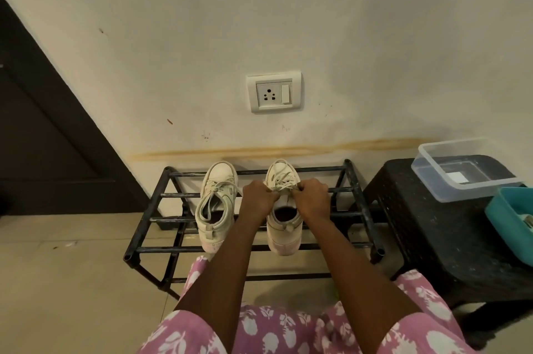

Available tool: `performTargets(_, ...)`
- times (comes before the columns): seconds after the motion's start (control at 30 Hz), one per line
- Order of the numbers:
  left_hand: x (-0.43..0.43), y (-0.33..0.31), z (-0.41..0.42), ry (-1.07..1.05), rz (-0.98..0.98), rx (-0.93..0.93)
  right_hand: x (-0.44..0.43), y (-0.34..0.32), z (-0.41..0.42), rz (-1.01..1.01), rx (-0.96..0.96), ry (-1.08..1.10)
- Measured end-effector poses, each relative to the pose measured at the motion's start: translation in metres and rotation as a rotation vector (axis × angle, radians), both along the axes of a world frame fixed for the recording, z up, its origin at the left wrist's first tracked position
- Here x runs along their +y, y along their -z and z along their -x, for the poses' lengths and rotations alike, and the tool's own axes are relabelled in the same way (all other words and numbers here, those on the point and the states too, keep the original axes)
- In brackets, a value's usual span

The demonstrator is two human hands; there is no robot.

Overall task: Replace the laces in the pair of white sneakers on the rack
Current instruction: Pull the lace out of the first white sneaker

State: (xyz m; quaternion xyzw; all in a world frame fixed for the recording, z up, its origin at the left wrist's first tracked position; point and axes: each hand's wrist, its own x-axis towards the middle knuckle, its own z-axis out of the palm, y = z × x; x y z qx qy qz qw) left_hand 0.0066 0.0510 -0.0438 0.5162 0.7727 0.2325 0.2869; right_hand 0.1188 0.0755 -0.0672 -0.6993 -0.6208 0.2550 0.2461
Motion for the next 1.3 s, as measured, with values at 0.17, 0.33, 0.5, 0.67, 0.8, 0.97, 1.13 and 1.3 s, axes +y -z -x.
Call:
performTargets(0.17, -0.006, 0.004, -0.008, -0.04, -0.033, 0.036, 0.004, -0.002, -0.003, 0.008, 0.013, -0.078)
performTargets(0.33, -0.005, 0.005, -0.005, -0.058, -0.049, 0.016, 0.009, -0.017, -0.008, 0.18, 0.584, -0.004)
performTargets(0.5, -0.003, 0.008, 0.0, -0.026, 0.041, -0.101, 0.021, -0.029, -0.014, 0.266, 1.068, 0.304)
performTargets(0.67, -0.003, 0.012, -0.006, -0.045, 0.043, -0.016, 0.035, -0.032, -0.036, 0.25, 1.159, 0.496)
performTargets(0.8, -0.003, 0.015, -0.011, -0.003, 0.02, -0.007, 0.028, -0.024, -0.034, 0.205, 0.072, 0.342)
performTargets(0.97, -0.002, 0.017, -0.012, -0.004, -0.007, -0.032, 0.018, -0.022, -0.008, 0.021, -0.049, -0.274)
performTargets(1.13, -0.001, 0.02, -0.008, 0.006, -0.034, -0.021, 0.012, -0.017, 0.005, -0.059, -0.316, -0.419)
performTargets(1.3, -0.001, 0.022, -0.005, 0.006, -0.044, -0.019, 0.01, -0.011, 0.007, -0.205, -0.307, -0.341)
